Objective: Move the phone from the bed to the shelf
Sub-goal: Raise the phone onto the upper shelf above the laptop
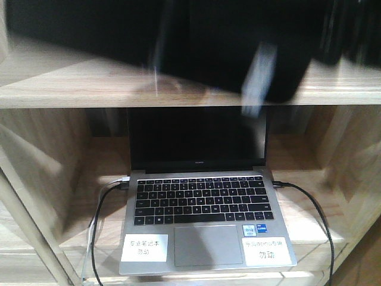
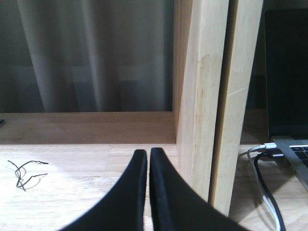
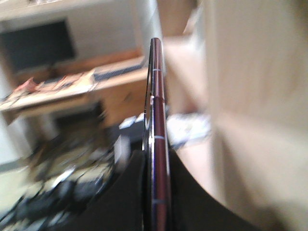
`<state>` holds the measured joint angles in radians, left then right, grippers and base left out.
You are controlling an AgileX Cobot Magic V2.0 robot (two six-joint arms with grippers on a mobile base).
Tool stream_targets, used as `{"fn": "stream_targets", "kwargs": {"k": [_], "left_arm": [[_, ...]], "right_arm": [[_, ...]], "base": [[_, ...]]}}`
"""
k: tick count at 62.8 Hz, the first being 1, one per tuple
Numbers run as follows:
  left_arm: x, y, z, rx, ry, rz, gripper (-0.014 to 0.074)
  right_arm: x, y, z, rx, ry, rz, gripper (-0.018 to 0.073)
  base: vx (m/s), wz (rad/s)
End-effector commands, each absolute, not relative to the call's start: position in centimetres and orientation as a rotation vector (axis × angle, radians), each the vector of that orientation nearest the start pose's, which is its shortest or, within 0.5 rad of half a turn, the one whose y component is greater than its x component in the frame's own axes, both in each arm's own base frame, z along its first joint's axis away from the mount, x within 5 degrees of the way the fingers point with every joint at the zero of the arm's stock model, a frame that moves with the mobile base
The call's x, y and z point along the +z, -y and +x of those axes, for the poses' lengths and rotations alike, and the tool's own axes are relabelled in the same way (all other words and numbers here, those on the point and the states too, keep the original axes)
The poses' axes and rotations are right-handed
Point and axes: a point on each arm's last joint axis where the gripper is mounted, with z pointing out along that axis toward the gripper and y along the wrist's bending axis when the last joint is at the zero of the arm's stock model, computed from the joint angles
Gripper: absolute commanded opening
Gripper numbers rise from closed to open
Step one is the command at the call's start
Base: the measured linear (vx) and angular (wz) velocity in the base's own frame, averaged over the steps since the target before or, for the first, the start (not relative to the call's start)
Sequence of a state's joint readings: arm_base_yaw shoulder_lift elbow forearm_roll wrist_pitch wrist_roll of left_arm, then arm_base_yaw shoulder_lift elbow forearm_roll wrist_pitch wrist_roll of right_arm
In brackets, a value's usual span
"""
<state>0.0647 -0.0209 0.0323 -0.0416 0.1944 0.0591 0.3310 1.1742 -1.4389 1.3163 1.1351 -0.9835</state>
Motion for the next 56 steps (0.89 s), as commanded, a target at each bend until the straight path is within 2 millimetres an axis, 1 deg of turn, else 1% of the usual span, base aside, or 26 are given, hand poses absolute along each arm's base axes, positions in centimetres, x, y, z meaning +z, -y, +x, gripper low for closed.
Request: {"fn": "stream_targets", "kwargs": {"k": [1,8,11,17,20,26,27,33,36,42,51,56], "left_arm": [[19.0,-0.3,5.6,0.049,-1.617,-0.039,0.0001],[19.0,-0.3,5.6,0.049,-1.617,-0.039,0.0001],[19.0,-0.3,5.6,0.049,-1.617,-0.039,0.0001],[19.0,-0.3,5.6,0.049,-1.617,-0.039,0.0001],[19.0,-0.3,5.6,0.049,-1.617,-0.039,0.0001],[19.0,-0.3,5.6,0.049,-1.617,-0.039,0.0001],[19.0,-0.3,5.6,0.049,-1.617,-0.039,0.0001],[19.0,-0.3,5.6,0.049,-1.617,-0.039,0.0001],[19.0,-0.3,5.6,0.049,-1.617,-0.039,0.0001],[19.0,-0.3,5.6,0.049,-1.617,-0.039,0.0001],[19.0,-0.3,5.6,0.049,-1.617,-0.039,0.0001],[19.0,-0.3,5.6,0.049,-1.617,-0.039,0.0001]], "right_arm": [[53.1,-13.9,16.8,1.129,-1.358,-0.968,-0.0002],[54.0,-14.6,18.9,1.114,-1.362,-0.971,-0.0002],[54.1,-15.1,20.3,1.113,-1.372,-0.969,-0.0002],[54.4,-15.8,22.4,1.110,-1.365,-0.969,-0.0002],[54.1,-16.3,23.9,1.116,-1.373,-0.966,-0.0002],[53.9,-17.0,26.0,1.119,-1.376,-0.963,-0.0002],[53.6,-17.2,26.6,1.122,-1.384,-0.962,-0.0002],[52.9,-17.9,28.6,1.131,-1.400,-0.955,-0.0002],[52.2,-18.3,29.8,1.147,-1.424,-0.944,-0.0002],[51.4,-18.9,31.3,1.158,-1.445,-0.933,-0.0002],[49.5,-19.5,33.8,1.158,-1.489,-0.899,-0.0002],[48.6,-19.8,34.7,1.145,-1.515,-0.889,-0.0002]], "base": [[0.00,0.00],[0.00,0.00],[0.00,0.00],[0.00,0.00],[0.00,0.00],[0.00,0.00],[0.00,0.00],[0.00,0.00],[0.00,0.00],[0.00,0.00],[0.00,0.00],[0.00,0.00]]}}
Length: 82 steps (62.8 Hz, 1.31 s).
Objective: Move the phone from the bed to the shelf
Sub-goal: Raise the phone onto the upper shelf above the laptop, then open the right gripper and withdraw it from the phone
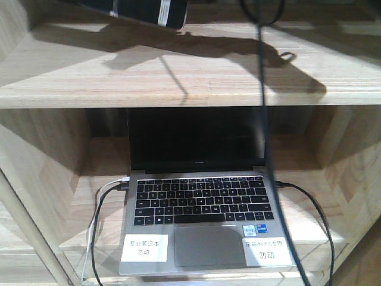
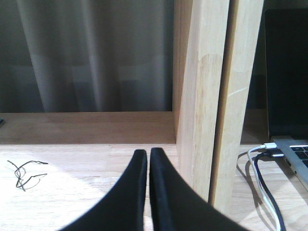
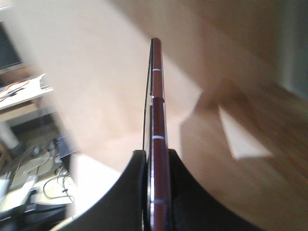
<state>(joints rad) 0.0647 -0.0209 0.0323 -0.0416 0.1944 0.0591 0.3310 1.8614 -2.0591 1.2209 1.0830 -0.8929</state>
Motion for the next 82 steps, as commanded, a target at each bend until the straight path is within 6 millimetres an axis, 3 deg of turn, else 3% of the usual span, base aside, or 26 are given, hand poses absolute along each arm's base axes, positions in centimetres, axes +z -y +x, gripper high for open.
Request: {"fn": "stream_targets", "kwargs": {"k": [1,25,49,60,78,82], "left_arm": [[19.0,-0.3,5.6,0.049,-1.617,-0.039,0.0001],[19.0,-0.3,5.6,0.049,-1.617,-0.039,0.0001],[19.0,-0.3,5.6,0.049,-1.617,-0.039,0.0001],[19.0,-0.3,5.6,0.049,-1.617,-0.039,0.0001],[19.0,-0.3,5.6,0.049,-1.617,-0.039,0.0001],[19.0,-0.3,5.6,0.049,-1.617,-0.039,0.0001]], "right_arm": [[48.3,-19.8,34.9,1.141,-1.522,-0.889,-0.0002],[45.4,-20.4,37.4,1.099,-1.607,-0.876,-0.0002],[45.3,-20.4,37.9,1.083,-1.616,-0.829,0.0057],[45.4,-20.3,38.0,1.079,-1.616,-0.812,0.0221],[45.5,-20.2,38.3,1.090,-1.631,-0.742,0.0685],[45.5,-20.2,38.3,1.092,-1.632,-0.741,0.0729]], "base": [[0.00,0.00],[0.00,0.00],[0.00,0.00],[0.00,0.00],[0.00,0.00],[0.00,0.00]]}}
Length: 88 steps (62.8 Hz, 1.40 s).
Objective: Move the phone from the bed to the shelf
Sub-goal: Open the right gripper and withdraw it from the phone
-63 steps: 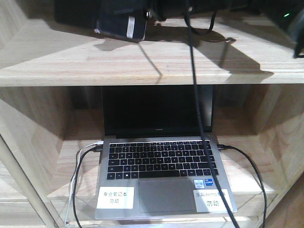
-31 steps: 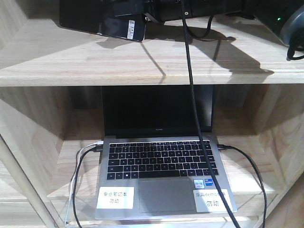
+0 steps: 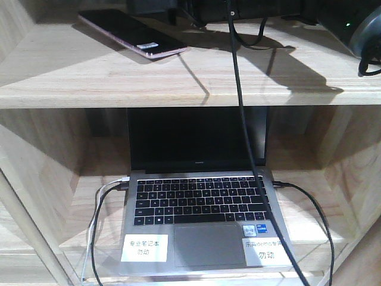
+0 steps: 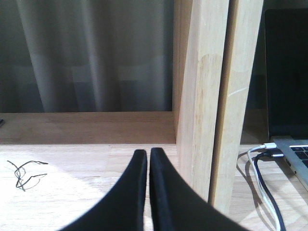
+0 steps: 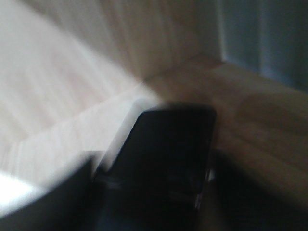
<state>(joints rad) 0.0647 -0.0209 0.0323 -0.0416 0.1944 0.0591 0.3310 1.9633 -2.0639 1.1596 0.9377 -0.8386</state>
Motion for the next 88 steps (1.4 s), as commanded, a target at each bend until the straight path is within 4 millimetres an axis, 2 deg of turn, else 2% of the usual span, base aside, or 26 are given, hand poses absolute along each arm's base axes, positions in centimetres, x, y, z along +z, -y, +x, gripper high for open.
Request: {"fn": "stream_targets", "kwargs": {"k": [1,20,36,43,58,78,84,88], "left_arm": [[19.0,-0.3,5.6,0.049,-1.617,-0.039,0.0001],[19.0,-0.3,5.6,0.049,-1.617,-0.039,0.0001],[19.0,-0.3,5.6,0.049,-1.617,-0.039,0.0001],[19.0,-0.3,5.6,0.049,-1.617,-0.039,0.0001],[19.0,-0.3,5.6,0.049,-1.617,-0.039,0.0001],[19.0,-0.3,5.6,0.049,-1.617,-0.039,0.0001],[19.0,-0.3,5.6,0.049,-1.617,-0.039,0.0001],[19.0,-0.3,5.6,0.049,-1.617,-0.039,0.0001]], "right_arm": [[45.5,-20.2,38.3,1.093,-1.633,-0.743,0.0729],[46.3,-20.0,37.6,1.076,-1.618,-0.754,0.0680],[47.9,-19.0,35.8,0.945,-1.640,-0.813,0.0539],[48.9,-18.4,34.8,0.911,-1.661,-0.805,0.0414],[51.7,-16.8,31.9,0.808,-1.663,-0.765,-0.0016],[55.6,-14.1,27.2,0.674,-1.626,-0.682,-0.0004],[56.5,-13.1,25.7,0.617,-1.591,-0.641,-0.0004],[56.3,-12.2,24.7,0.567,-1.576,-0.590,-0.0004]], "base": [[0.00,0.00],[0.00,0.00],[0.00,0.00],[0.00,0.00],[0.00,0.00],[0.00,0.00],[0.00,0.00],[0.00,0.00]]}}
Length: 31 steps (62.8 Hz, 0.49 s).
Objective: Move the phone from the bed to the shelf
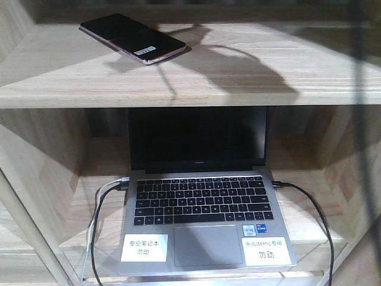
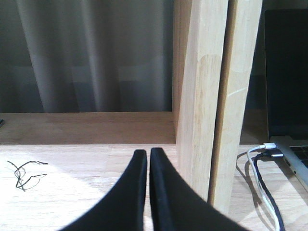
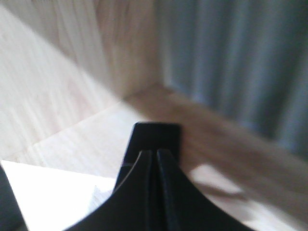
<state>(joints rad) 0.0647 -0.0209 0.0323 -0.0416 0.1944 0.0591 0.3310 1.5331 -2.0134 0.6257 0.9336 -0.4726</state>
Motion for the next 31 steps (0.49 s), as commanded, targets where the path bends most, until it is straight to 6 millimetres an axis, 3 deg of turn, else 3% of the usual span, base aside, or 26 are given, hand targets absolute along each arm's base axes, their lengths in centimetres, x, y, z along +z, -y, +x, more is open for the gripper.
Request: {"fn": "stream_targets", "kwargs": {"k": [1,31], "left_arm": [[19.0,-0.3,5.6,0.049,-1.617,-0.039,0.0001],[19.0,-0.3,5.6,0.049,-1.617,-0.039,0.0001]], "right_arm": [[56.2,-12.1,24.6,0.557,-1.573,-0.578,-0.0004],[48.4,-7.7,16.5,0.463,-1.556,-0.398,-0.0004]], "base": [[0.00,0.00],[0.00,0.00]]}}
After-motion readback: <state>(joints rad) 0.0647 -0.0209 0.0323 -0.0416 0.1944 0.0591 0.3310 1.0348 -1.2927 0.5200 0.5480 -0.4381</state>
